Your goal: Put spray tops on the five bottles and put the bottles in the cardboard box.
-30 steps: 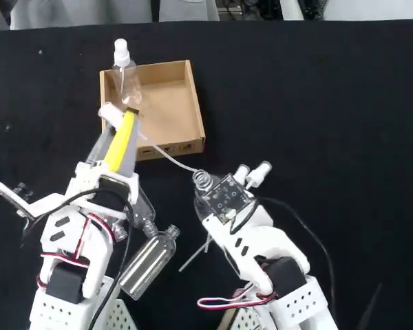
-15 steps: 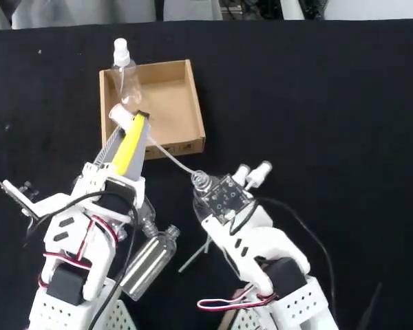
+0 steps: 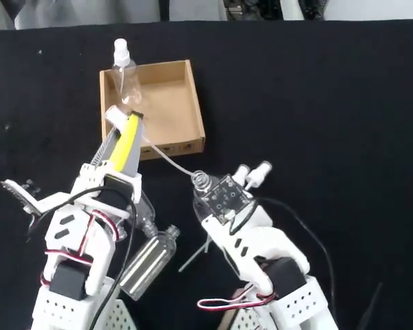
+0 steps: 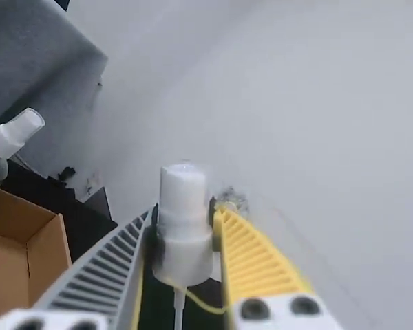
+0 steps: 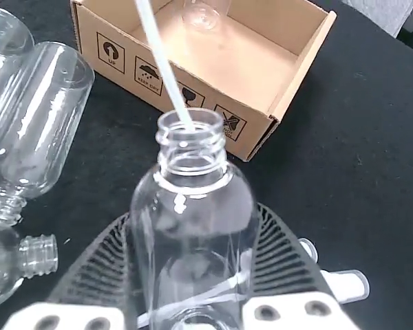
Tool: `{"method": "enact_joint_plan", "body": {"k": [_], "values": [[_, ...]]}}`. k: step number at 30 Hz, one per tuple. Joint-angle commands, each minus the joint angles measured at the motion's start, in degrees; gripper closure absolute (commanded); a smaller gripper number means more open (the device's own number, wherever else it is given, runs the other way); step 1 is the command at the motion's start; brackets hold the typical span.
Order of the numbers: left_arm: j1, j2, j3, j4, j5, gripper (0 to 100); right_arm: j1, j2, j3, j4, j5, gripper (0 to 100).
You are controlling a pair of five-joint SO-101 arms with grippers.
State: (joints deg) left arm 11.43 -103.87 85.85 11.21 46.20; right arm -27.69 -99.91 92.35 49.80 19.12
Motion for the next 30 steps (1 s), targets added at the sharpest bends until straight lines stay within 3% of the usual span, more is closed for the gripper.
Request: {"method": "enact_joint_plan", "body": {"k": [1, 6, 10, 21, 30], "values": [[-0.4, -0.6, -0.7, -1.0, 0.2, 97, -0.6, -1.5, -0.7, 0.2, 0.1, 95.3], [-0.3, -0.5, -0.6, -0.9, 0.3, 97, -0.6, -1.5, -0.6, 0.2, 0.1, 95.3], [3.6, -0.5, 1.3, -1.1, 0.1, 97, -0.6, -1.5, -0.7, 0.2, 0.1, 95.3], [13.4, -0.4, 4.7, -1.1, -8.0, 97, -0.6, -1.5, -1.0, 0.2, 0.1, 95.3], [16.0, -0.3, 5.6, -0.8, -9.6, 97, -0.6, -1.5, -1.0, 0.2, 0.1, 95.3]]}}
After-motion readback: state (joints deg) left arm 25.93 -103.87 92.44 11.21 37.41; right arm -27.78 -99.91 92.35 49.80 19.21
